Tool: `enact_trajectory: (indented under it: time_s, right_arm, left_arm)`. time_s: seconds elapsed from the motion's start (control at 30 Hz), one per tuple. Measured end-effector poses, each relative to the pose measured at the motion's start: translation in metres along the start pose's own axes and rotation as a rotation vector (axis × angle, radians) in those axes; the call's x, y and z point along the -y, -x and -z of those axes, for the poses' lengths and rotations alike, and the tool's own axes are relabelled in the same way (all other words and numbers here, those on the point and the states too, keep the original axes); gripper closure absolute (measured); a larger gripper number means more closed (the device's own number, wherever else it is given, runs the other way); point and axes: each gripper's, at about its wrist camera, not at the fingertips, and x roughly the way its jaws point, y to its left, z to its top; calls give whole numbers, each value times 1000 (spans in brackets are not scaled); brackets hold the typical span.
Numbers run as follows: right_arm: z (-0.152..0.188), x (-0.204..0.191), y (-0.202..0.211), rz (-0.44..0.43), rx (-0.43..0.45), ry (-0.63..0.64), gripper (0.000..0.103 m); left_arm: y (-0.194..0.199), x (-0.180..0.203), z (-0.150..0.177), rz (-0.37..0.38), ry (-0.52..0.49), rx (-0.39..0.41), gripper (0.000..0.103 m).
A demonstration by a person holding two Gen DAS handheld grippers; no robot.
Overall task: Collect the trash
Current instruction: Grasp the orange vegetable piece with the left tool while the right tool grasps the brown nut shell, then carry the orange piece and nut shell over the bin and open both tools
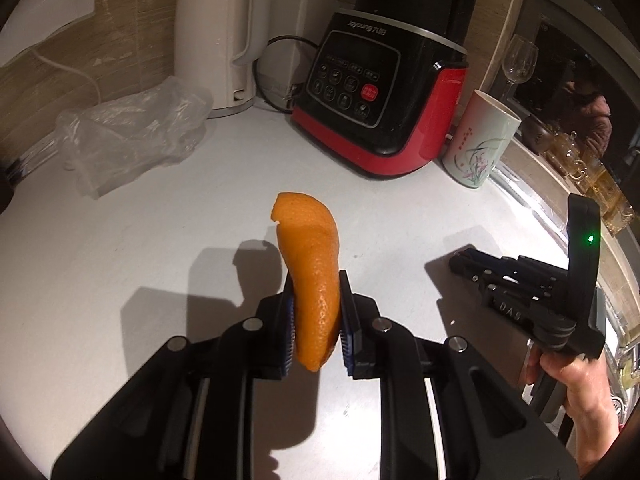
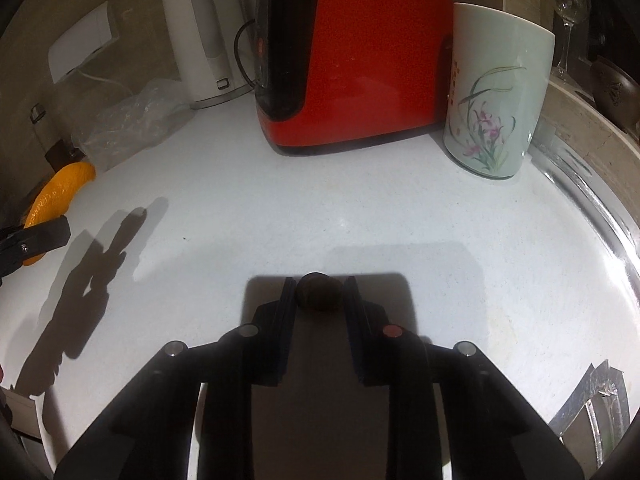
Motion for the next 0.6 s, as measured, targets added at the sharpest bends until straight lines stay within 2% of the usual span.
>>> enact_trajectory:
  time_s: [0.13,0.3,0.43,0.6]
  right_arm:
    - [1,-4,7,-30,3,-16,78]
    - [13,-35,57,-69,49,24,78]
    - [34,-67,110,-121,87,66,78]
    - [74,-115,165,-216,89,115,78]
  left_arm:
    - [16,-8,8,0,19,5,84]
    - [63,-15,28,-1,33,37,84]
    - [117,-21,61,-13,35,65,84]
    - [181,-32,123,-77,42,66,84]
